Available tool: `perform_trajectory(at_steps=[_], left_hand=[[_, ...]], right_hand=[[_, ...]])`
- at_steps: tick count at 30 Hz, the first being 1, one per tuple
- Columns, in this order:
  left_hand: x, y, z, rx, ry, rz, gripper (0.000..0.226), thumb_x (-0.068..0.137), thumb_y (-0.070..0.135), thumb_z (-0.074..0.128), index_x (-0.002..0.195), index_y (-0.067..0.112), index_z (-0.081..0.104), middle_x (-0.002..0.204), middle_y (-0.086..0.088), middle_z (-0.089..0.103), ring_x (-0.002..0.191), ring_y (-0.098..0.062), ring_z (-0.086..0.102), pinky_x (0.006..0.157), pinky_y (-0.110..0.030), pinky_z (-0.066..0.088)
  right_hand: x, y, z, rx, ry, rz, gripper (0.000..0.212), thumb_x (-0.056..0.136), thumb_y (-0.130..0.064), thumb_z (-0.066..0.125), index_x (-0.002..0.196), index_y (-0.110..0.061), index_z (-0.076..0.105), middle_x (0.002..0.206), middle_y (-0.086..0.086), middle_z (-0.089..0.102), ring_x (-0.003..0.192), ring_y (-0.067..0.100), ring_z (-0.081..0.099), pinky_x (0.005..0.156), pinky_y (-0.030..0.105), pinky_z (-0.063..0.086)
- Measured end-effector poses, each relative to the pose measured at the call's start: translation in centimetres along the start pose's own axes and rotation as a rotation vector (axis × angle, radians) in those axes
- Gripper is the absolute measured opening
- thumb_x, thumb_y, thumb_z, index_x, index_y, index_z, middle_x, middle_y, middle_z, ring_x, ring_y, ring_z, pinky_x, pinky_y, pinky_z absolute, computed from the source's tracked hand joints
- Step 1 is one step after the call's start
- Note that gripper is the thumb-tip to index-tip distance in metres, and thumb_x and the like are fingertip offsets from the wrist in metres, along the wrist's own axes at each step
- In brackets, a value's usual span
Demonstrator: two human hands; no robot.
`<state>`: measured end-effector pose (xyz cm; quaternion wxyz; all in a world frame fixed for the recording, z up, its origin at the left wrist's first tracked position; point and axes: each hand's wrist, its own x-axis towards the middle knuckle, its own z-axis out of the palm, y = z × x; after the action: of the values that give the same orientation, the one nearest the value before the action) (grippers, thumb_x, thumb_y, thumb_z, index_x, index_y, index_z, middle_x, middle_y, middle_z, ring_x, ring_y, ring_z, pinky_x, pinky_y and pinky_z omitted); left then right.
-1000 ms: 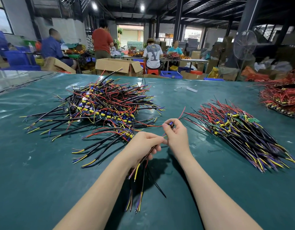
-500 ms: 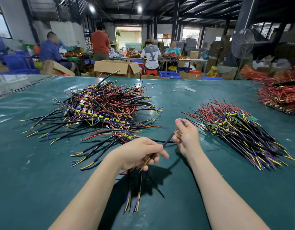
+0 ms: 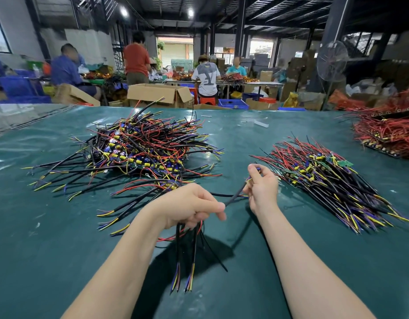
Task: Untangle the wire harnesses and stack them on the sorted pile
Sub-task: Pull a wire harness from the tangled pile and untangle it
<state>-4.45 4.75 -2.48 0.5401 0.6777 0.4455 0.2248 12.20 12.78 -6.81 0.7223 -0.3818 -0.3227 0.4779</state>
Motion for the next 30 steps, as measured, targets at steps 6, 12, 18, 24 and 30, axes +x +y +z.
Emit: perform_trajectory(at_steps=[6,12,18,24,30], left_hand=[[0.0,-0.6,-1.6,-0.19,0.292,-0.032,0.034,0.09,0.023,0.057,0.059,0.013,0.066,0.04,0.009,0.045,0.033,0.0,0.036,0.037,-0.011,0.033],[-0.3,-0.1,-1.0,-0.352,0.119,0.087,0.027,0.075,0.027,0.058,0.056,0.014,0.073,0.041,0.008,0.048,0.033,0.002,0.038,0.036,-0.01,0.032],[-0.9,0.4,-0.8,-0.236,-0.129,0.051,0.024,0.079,0.026,0.051,0.066,0.013,0.067,0.043,0.006,0.049,0.034,-0.001,0.04,0.037,-0.012,0.036],[-1.3,1.7,-0.2,-0.03,-0.092,0.0,0.032,0.095,0.014,0.043,0.064,0.013,0.051,0.045,0.005,0.053,0.038,-0.005,0.044,0.041,-0.015,0.041],[-0.6,2.0,0.7,0.337,0.079,-0.007,0.04,0.096,0.025,0.045,0.057,0.016,0.046,0.048,0.007,0.056,0.039,-0.004,0.05,0.046,-0.017,0.045]], right_hand=[[0.2,-0.3,-0.8,0.067,0.013,0.02,0.02,0.094,-0.006,0.05,0.076,-0.015,0.048,0.035,-0.013,0.03,0.028,0.002,0.025,0.033,0.011,0.032],[0.2,-0.1,-0.2,-0.029,0.066,-0.034,0.02,0.093,-0.007,0.052,0.076,-0.017,0.048,0.062,0.001,0.032,0.027,0.001,0.032,0.033,0.014,0.034],[0.4,-0.2,-0.8,0.081,0.058,0.04,0.019,0.093,-0.008,0.051,0.077,-0.016,0.048,0.041,-0.009,0.034,0.029,0.0,0.031,0.033,0.012,0.037],[0.5,-0.3,-0.9,0.101,0.07,0.09,0.021,0.094,-0.011,0.05,0.075,-0.017,0.046,0.032,-0.011,0.032,0.027,0.0,0.03,0.033,0.012,0.039],[0.5,-0.3,-1.0,0.08,0.061,0.097,0.021,0.095,-0.011,0.049,0.075,-0.017,0.046,0.031,-0.01,0.03,0.026,0.001,0.028,0.033,0.012,0.038]])
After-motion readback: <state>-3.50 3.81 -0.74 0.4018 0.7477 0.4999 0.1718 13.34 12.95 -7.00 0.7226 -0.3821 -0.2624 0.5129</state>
